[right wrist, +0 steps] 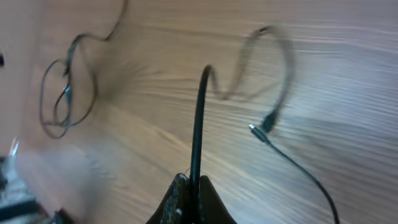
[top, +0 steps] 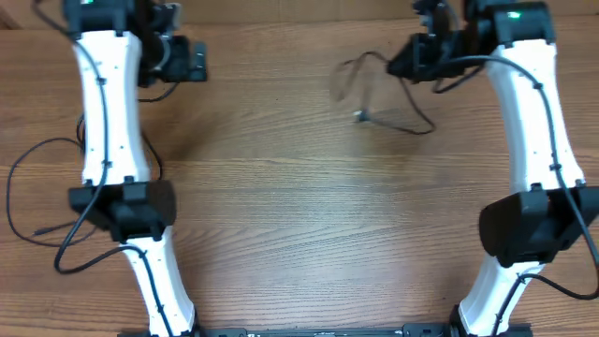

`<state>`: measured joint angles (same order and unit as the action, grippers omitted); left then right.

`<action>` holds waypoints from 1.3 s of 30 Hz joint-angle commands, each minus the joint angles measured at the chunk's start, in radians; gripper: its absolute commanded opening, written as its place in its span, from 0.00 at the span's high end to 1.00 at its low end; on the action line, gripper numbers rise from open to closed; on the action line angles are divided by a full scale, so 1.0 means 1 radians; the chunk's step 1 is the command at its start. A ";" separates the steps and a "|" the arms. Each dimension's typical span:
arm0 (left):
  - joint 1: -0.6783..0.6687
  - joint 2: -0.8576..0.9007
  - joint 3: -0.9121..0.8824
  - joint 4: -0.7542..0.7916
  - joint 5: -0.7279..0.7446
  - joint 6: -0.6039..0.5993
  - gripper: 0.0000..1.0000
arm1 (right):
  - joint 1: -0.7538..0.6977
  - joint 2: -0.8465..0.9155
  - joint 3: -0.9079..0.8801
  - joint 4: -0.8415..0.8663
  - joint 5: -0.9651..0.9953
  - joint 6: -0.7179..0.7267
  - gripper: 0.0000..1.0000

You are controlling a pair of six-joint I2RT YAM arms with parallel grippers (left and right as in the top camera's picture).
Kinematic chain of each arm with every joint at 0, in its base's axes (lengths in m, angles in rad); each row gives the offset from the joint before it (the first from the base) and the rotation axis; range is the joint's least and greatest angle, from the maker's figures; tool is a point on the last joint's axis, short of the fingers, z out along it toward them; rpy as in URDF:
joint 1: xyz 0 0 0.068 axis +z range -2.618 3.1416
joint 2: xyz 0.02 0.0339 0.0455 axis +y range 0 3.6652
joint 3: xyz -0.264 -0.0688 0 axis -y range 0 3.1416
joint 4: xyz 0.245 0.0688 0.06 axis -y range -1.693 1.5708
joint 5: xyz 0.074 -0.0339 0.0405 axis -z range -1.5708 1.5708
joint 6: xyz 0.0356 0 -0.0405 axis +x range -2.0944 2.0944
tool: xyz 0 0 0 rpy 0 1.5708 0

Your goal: Untangle cables

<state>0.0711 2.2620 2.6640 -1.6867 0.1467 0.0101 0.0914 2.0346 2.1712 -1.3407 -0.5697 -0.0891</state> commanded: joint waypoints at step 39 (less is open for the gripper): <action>0.161 -0.134 0.020 -0.003 0.073 0.014 0.00 | 0.535 0.025 -0.027 0.146 0.215 0.148 0.00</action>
<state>0.2356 2.1468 2.6701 -1.6871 0.1886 0.0105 0.6346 2.0407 2.1494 -1.1820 -0.4278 0.0586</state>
